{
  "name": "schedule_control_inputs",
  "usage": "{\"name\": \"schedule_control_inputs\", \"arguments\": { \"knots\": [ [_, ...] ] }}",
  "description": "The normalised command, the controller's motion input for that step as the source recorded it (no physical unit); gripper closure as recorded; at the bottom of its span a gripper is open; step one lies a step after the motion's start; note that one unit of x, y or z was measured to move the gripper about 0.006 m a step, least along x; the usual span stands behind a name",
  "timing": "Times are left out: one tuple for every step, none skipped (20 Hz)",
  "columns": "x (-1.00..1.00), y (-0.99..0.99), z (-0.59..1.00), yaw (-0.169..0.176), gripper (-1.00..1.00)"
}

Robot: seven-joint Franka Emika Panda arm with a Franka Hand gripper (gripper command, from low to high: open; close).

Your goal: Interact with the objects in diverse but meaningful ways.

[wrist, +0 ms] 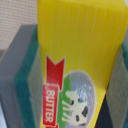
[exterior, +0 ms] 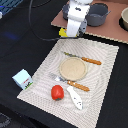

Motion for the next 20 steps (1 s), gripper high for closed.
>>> {"name": "schedule_control_inputs", "arguments": {
  "knots": [
    [-0.44,-0.75,0.0,-0.012,1.0],
    [-0.36,-0.77,0.0,-0.025,1.0],
    [-0.3,-0.77,0.0,-0.041,1.0],
    [-0.24,-0.76,0.0,-0.052,1.0],
    [-0.21,-0.76,0.0,-0.058,1.0],
    [-0.21,-0.73,0.0,-0.062,1.0],
    [-0.26,-0.71,0.0,-0.063,1.0],
    [-0.41,-0.66,-0.14,-0.055,1.0],
    [-0.52,-0.61,-0.24,-0.046,1.0],
    [-0.54,-0.62,-0.25,-0.046,1.0],
    [-0.55,-0.62,-0.24,-0.049,1.0],
    [-0.55,-0.62,-0.23,-0.05,1.0],
    [-0.55,-0.62,-0.23,-0.054,1.0],
    [-0.55,-0.61,-0.23,-0.058,1.0],
    [-0.54,-0.61,-0.24,-0.057,1.0],
    [-0.56,-0.61,-0.27,-0.05,1.0],
    [-0.57,-0.61,-0.31,-0.044,1.0],
    [-0.59,-0.59,-0.34,-0.047,1.0],
    [-0.61,-0.57,-0.37,-0.044,1.0],
    [-0.63,-0.56,-0.39,-0.041,1.0]
  ]
}}
